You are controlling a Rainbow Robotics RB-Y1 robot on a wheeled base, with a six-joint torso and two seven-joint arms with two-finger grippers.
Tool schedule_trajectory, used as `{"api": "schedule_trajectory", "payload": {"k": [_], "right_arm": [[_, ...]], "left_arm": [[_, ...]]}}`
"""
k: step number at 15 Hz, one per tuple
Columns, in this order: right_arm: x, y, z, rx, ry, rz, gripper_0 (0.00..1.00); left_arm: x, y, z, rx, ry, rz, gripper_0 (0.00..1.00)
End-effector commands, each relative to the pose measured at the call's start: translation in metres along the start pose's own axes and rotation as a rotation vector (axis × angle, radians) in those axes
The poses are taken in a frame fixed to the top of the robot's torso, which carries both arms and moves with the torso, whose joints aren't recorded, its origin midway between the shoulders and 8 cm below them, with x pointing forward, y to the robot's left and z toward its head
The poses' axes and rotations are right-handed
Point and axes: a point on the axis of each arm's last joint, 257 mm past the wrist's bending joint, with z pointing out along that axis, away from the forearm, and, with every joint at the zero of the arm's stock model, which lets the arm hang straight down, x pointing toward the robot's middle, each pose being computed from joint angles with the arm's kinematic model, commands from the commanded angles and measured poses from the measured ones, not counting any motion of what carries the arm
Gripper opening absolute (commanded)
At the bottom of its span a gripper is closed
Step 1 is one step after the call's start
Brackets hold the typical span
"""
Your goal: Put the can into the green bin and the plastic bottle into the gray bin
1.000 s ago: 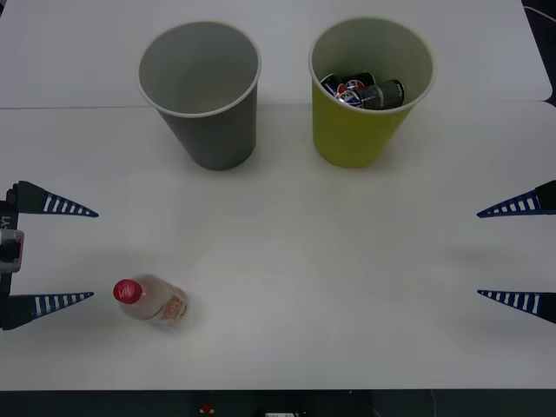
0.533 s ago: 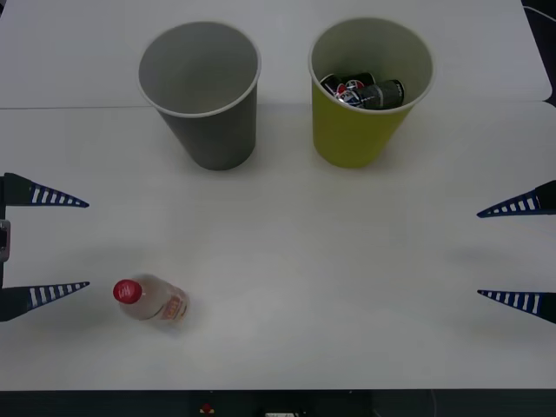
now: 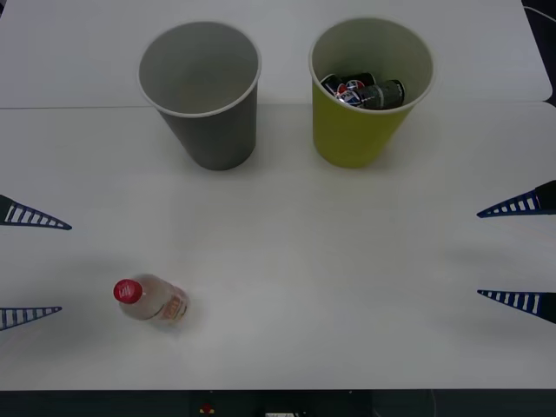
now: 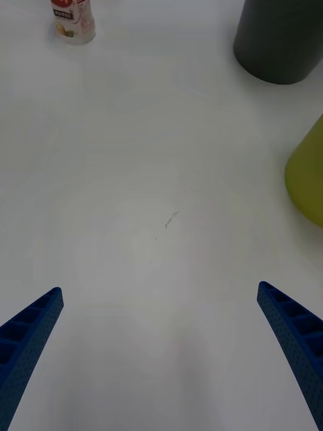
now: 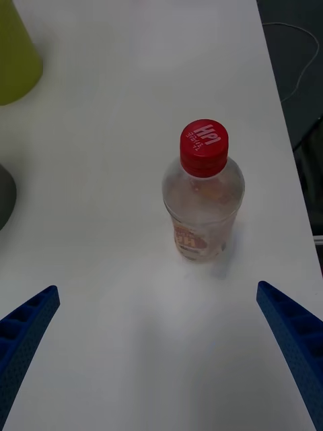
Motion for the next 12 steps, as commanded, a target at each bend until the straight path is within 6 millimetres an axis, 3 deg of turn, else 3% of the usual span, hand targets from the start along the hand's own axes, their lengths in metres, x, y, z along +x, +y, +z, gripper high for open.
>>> {"api": "schedule_trajectory", "payload": {"k": [1, 7, 12], "right_arm": [[0.000, 0.000, 0.000, 0.000, 0.000, 0.000, 1.00], [0.000, 0.000, 0.000, 0.000, 0.000, 0.000, 1.00], [0.000, 0.000, 0.000, 0.000, 0.000, 0.000, 1.00]], "left_arm": [[0.007, -0.007, -0.005, 0.024, 0.004, 0.019, 1.00], [0.040, -0.023, 0.011, 0.045, -0.094, -0.093, 1.00], [0.049, -0.037, 0.034, 0.045, -0.196, -0.251, 1.00]]}}
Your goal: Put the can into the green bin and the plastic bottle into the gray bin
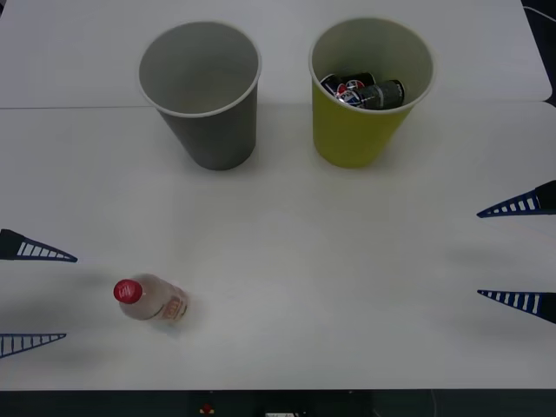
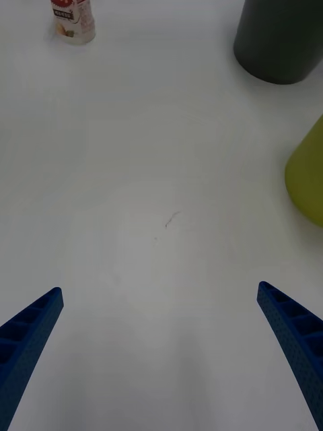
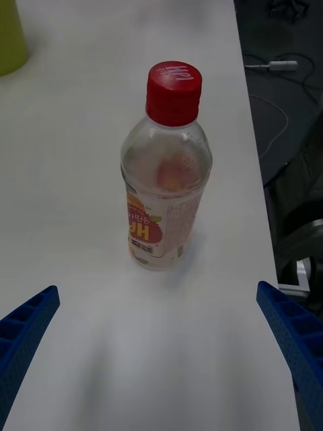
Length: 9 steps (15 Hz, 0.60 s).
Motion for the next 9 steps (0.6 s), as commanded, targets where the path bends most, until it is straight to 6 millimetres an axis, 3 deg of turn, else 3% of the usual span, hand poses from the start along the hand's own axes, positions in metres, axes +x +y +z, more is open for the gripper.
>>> {"api": "schedule_trajectory", "payload": {"k": [1, 4, 9], "right_arm": [[0.000, 0.000, 0.000, 0.000, 0.000, 0.000, 1.00], [0.000, 0.000, 0.000, 0.000, 0.000, 0.000, 1.00], [0.000, 0.000, 0.000, 0.000, 0.000, 0.000, 1.00]], "left_arm": [[0.005, -0.001, 0.013, -0.007, -0.049, -0.043, 1.00], [0.011, 0.000, 0.031, -0.017, -0.095, -0.058, 1.00], [0.004, -0.004, 0.063, 0.001, -0.159, -0.008, 1.00]]}}
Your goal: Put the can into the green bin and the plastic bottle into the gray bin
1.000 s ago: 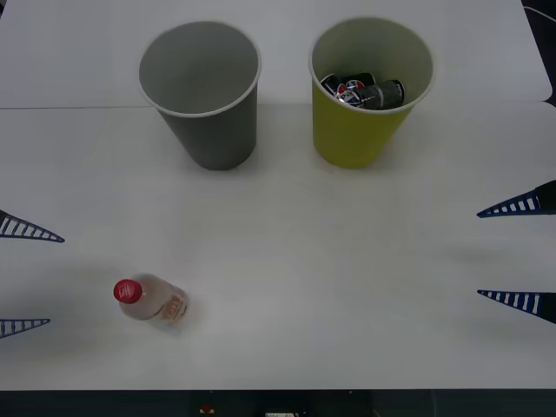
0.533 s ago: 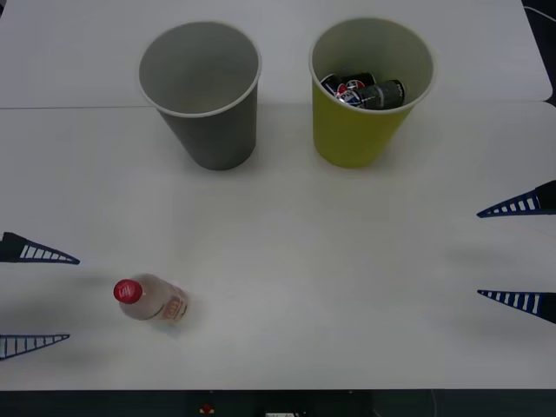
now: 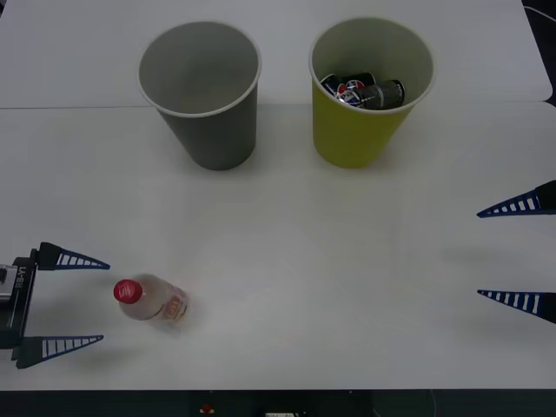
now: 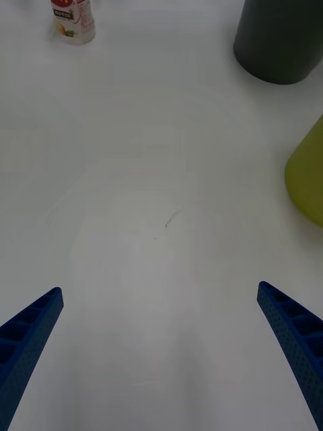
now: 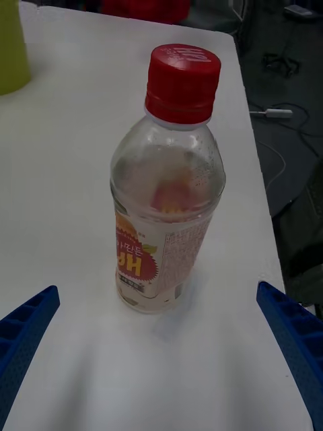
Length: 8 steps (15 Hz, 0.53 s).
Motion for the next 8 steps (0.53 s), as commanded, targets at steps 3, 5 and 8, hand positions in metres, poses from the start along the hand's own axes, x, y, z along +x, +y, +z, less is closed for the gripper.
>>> {"api": "schedule_trajectory", "payload": {"k": [3, 5, 8], "right_arm": [[0.000, 0.000, 0.000, 0.000, 0.000, 0.000, 1.00], [0.000, 0.000, 0.000, 0.000, 0.000, 0.000, 1.00], [0.000, 0.000, 0.000, 0.000, 0.000, 0.000, 1.00]], "left_arm": [[-0.003, -0.004, 0.032, 0.007, -0.058, 0.050, 1.00], [-0.003, -0.005, 0.045, 0.003, -0.073, 0.078, 1.00], [-0.005, -0.007, 0.058, 0.004, -0.092, 0.080, 1.00]]}}
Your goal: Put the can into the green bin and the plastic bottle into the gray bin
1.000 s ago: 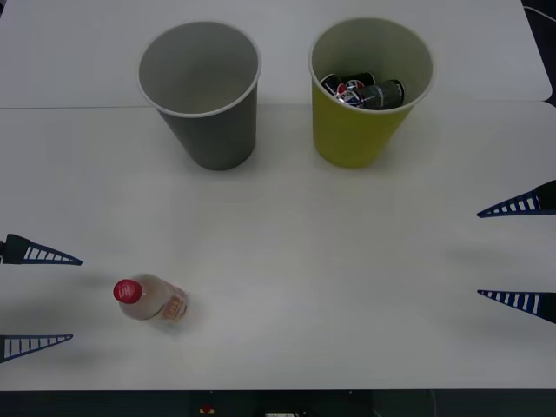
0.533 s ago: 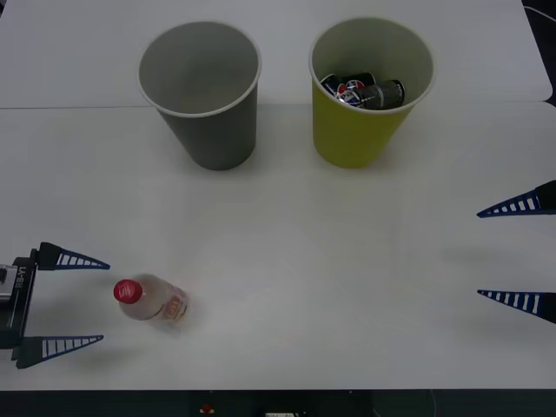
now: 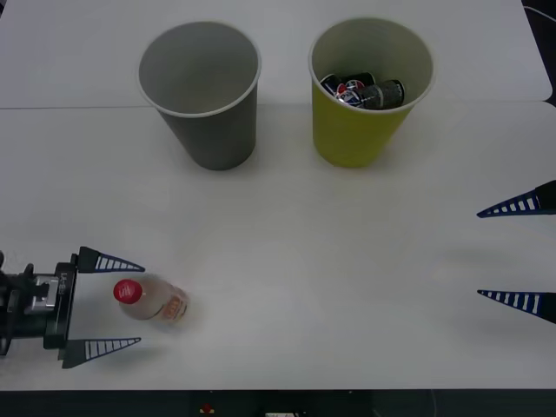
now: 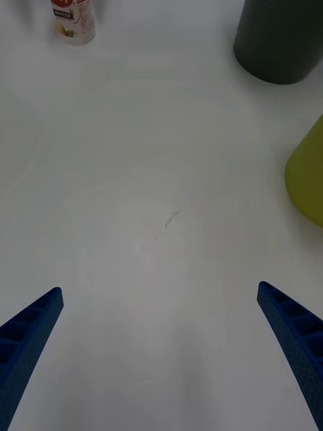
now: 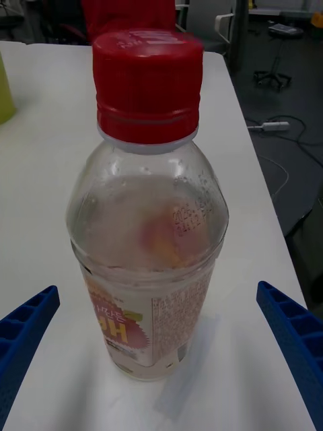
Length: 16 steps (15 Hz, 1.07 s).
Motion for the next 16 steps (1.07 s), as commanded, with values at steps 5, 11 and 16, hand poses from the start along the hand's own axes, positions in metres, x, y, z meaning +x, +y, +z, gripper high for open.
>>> {"api": "schedule_trajectory", "payload": {"k": [5, 11, 16], "right_arm": [[0.000, 0.000, 0.000, 0.000, 0.000, 0.000, 1.00], [0.000, 0.000, 0.000, 0.000, 0.000, 0.000, 1.00], [0.000, 0.000, 0.000, 0.000, 0.000, 0.000, 1.00]], "left_arm": [[0.000, 0.002, 0.036, -0.025, -0.036, -0.009, 1.00], [0.003, 0.003, 0.045, -0.035, -0.031, -0.024, 0.00], [0.003, 0.004, 0.045, -0.038, -0.031, -0.033, 0.00]]}}
